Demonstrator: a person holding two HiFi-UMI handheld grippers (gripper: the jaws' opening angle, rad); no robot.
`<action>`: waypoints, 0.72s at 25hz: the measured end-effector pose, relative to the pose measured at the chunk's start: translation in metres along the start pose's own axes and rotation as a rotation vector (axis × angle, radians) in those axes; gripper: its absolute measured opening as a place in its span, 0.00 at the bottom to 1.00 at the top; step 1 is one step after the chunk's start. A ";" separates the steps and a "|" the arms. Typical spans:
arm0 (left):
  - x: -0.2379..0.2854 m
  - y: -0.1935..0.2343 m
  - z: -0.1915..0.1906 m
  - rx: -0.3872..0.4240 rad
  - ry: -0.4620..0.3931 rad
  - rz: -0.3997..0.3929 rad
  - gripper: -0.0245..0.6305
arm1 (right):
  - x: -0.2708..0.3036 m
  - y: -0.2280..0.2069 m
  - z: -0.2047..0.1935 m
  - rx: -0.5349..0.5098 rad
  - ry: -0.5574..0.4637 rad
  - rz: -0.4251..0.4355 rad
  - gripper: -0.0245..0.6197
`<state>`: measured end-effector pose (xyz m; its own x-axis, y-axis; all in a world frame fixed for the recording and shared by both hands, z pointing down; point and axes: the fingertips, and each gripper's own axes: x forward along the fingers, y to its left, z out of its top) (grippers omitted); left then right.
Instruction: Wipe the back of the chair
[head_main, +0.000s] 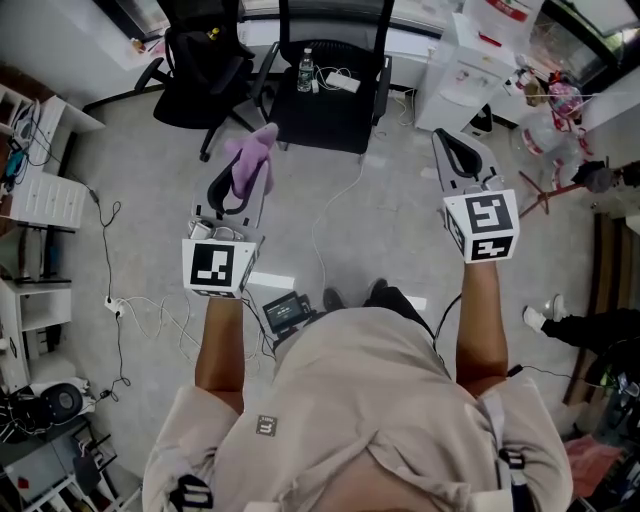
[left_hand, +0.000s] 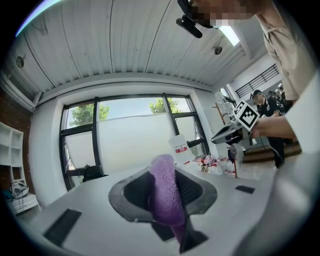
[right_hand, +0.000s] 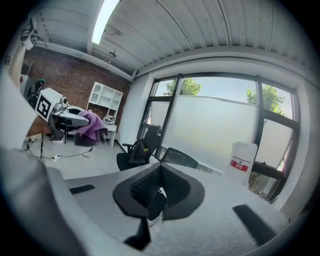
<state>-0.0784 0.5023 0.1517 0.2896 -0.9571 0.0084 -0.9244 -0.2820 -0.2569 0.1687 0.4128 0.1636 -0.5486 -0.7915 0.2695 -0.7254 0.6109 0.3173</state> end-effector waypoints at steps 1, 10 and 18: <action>0.002 0.002 0.000 0.000 0.002 -0.001 0.21 | 0.002 -0.001 0.001 0.001 -0.002 0.001 0.03; 0.047 0.013 -0.010 0.006 0.029 0.008 0.21 | 0.047 -0.035 -0.007 0.013 -0.008 0.021 0.03; 0.122 0.029 -0.016 0.006 0.054 0.062 0.21 | 0.126 -0.081 -0.014 0.009 -0.020 0.089 0.03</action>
<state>-0.0735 0.3766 0.1609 0.2176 -0.9751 0.0438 -0.9388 -0.2213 -0.2639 0.1643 0.2641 0.1843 -0.6195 -0.7343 0.2777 -0.6770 0.6788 0.2844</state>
